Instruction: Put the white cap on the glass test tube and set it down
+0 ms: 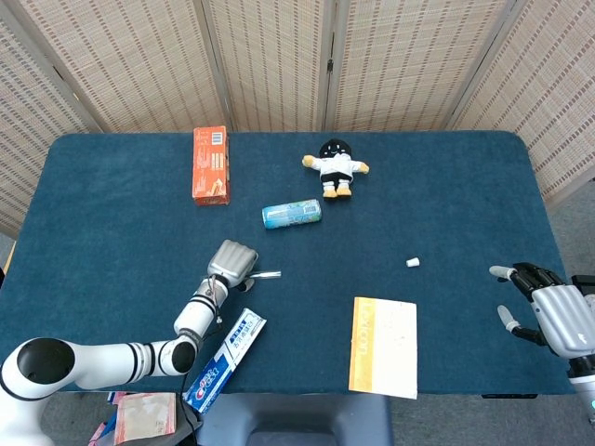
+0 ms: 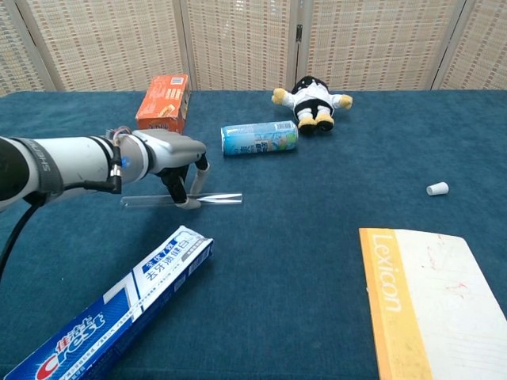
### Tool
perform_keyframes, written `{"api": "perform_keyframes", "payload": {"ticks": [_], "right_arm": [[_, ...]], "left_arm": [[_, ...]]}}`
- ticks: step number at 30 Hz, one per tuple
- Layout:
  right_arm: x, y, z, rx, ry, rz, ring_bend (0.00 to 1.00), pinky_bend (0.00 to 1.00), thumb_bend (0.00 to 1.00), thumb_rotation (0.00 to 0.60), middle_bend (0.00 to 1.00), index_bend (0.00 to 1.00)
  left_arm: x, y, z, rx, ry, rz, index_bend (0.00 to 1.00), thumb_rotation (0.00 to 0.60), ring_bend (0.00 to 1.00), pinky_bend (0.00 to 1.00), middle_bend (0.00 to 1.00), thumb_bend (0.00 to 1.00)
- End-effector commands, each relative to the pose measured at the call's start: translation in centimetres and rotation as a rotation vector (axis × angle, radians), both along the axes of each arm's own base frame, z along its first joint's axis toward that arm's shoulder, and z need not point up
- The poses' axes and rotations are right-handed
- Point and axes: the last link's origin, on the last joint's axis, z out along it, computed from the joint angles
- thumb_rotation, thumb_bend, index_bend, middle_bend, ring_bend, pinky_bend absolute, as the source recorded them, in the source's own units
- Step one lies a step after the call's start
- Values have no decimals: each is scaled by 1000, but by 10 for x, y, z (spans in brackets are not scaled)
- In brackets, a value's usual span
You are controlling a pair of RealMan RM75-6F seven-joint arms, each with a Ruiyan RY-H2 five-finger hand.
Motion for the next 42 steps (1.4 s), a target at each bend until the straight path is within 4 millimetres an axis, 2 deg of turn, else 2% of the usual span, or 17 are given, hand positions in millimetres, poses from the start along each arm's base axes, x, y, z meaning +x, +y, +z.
{"api": "perform_keyframes", "payload": {"ticks": [1, 8, 17, 23, 31, 36, 39, 42], "right_arm": [[0, 0, 0, 0, 0, 0, 197, 253, 367, 600, 352, 233], [1, 0, 0, 1, 1, 0, 197, 253, 363, 600, 352, 233], [2, 0, 0, -1, 2, -2, 197, 253, 357, 600, 352, 233], [2, 1, 1, -7, 0, -3, 197, 253, 357, 600, 352, 233], [4, -1, 3, -21, 5, 4, 197, 253, 357, 600, 355, 233], [8, -4, 6, -29, 33, 4, 236, 272, 367, 600, 386, 233], [13, -10, 5, -19, 58, 11, 301, 349, 434, 600, 427, 233], [19, -19, 3, 3, 84, 24, 406, 483, 511, 600, 489, 233]], "left_arm": [[-1, -1, -1, -2, -2, -1, 522, 539, 1000, 1000, 1000, 346], [-1, -1, -2, -1, -7, -9, 532, 596, 1000, 1000, 1000, 346], [-2, 0, -2, -1, -7, -30, 564, 600, 1000, 1000, 1000, 346], [1, 0, 6, 23, -33, -100, 579, 600, 1000, 1000, 1000, 358], [0, -1, 32, 41, -135, -127, 587, 600, 1000, 1000, 1000, 358], [-2, -3, 57, 15, -237, -29, 586, 600, 1000, 1000, 1000, 358], [-5, -2, 72, 17, -249, -3, 586, 600, 1000, 1000, 1000, 358], [-7, -5, 84, 24, -251, 12, 587, 600, 1000, 1000, 1000, 358]]}}
